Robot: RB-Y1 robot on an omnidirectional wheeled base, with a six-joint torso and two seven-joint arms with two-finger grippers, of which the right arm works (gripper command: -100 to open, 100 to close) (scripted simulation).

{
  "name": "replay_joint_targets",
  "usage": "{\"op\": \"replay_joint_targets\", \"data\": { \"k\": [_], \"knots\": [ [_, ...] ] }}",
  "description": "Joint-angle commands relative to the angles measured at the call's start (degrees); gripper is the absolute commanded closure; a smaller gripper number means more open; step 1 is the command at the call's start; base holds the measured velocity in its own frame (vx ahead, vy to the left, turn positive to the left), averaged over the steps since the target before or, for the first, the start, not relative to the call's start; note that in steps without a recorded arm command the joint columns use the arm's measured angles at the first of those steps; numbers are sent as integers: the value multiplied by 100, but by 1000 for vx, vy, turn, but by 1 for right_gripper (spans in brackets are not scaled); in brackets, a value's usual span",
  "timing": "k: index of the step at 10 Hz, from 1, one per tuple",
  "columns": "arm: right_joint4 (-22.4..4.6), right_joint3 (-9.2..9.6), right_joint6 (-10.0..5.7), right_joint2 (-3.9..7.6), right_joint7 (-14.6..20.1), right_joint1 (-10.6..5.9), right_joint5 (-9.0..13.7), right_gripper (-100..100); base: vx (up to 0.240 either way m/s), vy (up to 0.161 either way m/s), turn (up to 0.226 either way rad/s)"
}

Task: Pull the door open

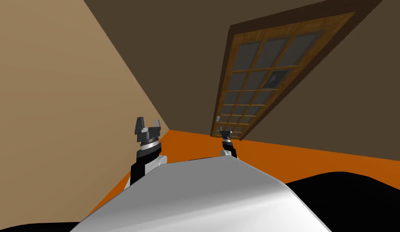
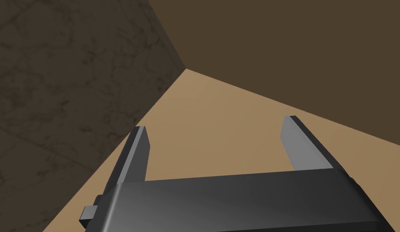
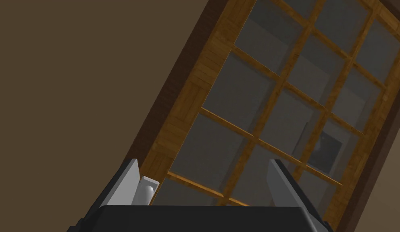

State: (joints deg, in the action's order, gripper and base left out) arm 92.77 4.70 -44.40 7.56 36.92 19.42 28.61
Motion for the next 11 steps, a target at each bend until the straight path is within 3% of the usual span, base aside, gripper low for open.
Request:
{"op": "replay_joint_targets", "data": {
  "k": [1, 8, 11],
  "knots": [
    [-207, 36, -64, 9, 149, -42, 144, -100, 81, -70, 111],
    [-1140, 139, -305, 116, 780, -264, 770, -100, 81, -65, 120],
    [-1768, 208, -468, 179, 1206, -414, 1191, -100, 97, -116, 185]
  ]
}}
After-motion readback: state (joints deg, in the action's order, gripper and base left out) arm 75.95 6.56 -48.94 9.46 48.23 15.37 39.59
